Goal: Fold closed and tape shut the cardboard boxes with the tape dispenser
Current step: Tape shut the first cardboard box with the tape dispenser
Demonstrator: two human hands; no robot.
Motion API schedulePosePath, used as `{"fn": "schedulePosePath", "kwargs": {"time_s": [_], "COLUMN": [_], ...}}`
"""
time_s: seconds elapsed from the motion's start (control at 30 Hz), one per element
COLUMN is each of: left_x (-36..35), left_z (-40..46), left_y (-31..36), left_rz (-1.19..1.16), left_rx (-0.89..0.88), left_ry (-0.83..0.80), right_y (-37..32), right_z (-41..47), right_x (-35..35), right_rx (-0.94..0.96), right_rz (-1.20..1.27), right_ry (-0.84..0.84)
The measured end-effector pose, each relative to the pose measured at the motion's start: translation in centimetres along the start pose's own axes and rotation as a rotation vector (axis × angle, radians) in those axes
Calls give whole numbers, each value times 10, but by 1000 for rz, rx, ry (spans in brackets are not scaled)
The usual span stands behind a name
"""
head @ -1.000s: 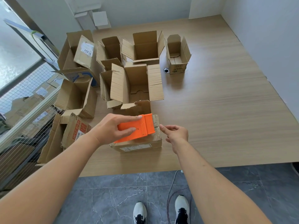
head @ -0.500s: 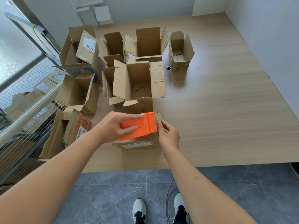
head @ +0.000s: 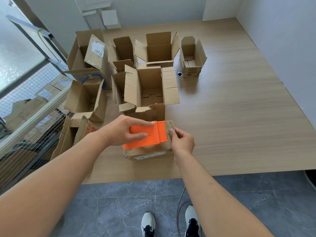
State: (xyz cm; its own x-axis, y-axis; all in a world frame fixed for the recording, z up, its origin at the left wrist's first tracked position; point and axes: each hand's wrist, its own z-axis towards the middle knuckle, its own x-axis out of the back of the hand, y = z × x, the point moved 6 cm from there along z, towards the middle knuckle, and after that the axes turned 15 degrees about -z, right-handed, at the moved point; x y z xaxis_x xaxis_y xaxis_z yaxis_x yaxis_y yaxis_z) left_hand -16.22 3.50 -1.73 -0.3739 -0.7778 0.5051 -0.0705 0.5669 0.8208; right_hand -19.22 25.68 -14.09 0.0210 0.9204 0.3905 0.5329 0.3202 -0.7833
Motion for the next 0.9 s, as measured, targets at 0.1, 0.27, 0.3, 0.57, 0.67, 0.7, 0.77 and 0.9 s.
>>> {"fn": "schedulePosePath", "kwargs": {"time_s": [0.1,0.27,0.3,0.57,0.67,0.7,0.77,0.9], "left_x": [21,40,38,35,28,25,22,19], "left_z": [-13,-33,-35,-46,-48,-47,-43,-42], "left_y": [-8,-22,-23,-41,-48,-48,-46,-47], "left_rz": [9,-33,-49,-94,-127,-134,-155,-190], "left_rx": [59,143,147,188,223,227,229,241], "left_ry": [1,-28,-30,-2,-11,-18,-22,-24], "right_y": [-4,-7,-9,-7,-8,-8,-8,-8], "right_z": [3,4,3,15,20,20,21,23], "right_x": [7,12,11,60,72,73,76,82], "right_rx": [10,41,51,-21,-29,-32,-35,-31], "right_rz": [-38,-134,-155,-244,-267,-275,-282,-313], "right_ry": [61,125,130,284,289,291,291,298]}}
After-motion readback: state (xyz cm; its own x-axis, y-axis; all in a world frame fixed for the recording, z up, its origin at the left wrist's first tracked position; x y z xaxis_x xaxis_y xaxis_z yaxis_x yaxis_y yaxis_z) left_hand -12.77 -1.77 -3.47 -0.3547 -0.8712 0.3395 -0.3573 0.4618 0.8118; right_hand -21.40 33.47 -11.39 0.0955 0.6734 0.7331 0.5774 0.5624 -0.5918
